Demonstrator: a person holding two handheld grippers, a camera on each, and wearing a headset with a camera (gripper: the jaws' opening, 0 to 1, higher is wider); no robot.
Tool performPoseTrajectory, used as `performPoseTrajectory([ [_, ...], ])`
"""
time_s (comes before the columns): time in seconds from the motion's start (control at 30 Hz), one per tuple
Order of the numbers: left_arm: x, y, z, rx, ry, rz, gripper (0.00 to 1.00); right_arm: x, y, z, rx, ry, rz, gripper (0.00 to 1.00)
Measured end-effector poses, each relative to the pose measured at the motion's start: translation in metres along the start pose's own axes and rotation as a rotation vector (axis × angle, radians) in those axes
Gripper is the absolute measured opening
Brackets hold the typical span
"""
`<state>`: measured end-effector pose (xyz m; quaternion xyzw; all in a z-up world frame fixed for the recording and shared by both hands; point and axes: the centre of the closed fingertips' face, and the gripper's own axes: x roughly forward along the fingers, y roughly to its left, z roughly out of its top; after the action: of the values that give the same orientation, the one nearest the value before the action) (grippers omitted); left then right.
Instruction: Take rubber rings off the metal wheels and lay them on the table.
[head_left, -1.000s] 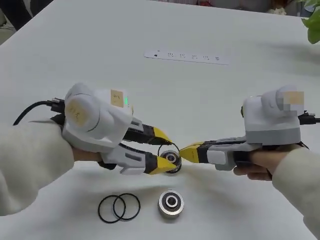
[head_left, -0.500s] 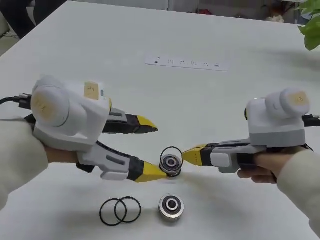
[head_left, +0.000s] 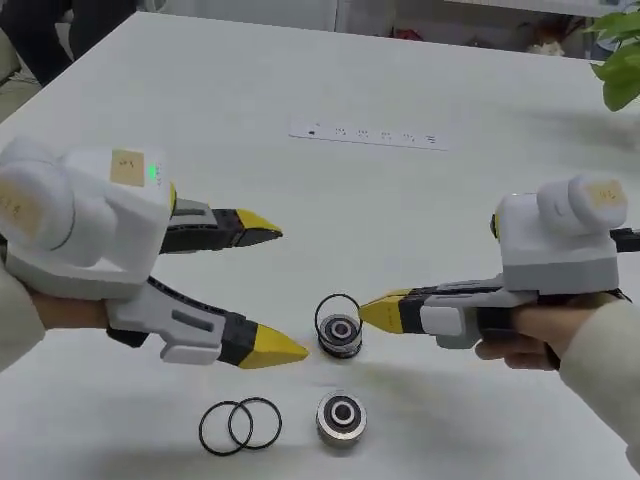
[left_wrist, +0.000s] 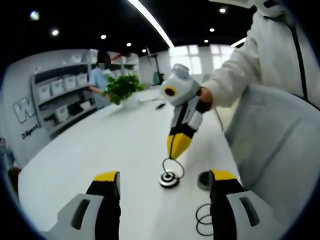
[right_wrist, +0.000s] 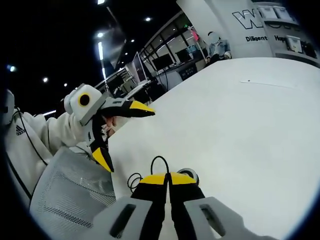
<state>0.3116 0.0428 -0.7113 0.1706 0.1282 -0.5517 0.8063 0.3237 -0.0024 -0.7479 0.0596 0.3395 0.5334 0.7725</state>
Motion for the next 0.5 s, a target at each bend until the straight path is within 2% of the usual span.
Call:
performPoseTrajectory([
  [0.17,-0.01,-0.002,0.0,-0.022,-0.003,0.016,0.82,0.0,0.007,0.002,-0.005,-0.002,0.015,0.0],
  [0.5,-0.038,-0.002,-0.009,-0.049,0.011,0.071,0.96,0.005,0.02,0.004,-0.01,0.003,0.047,0.0],
])
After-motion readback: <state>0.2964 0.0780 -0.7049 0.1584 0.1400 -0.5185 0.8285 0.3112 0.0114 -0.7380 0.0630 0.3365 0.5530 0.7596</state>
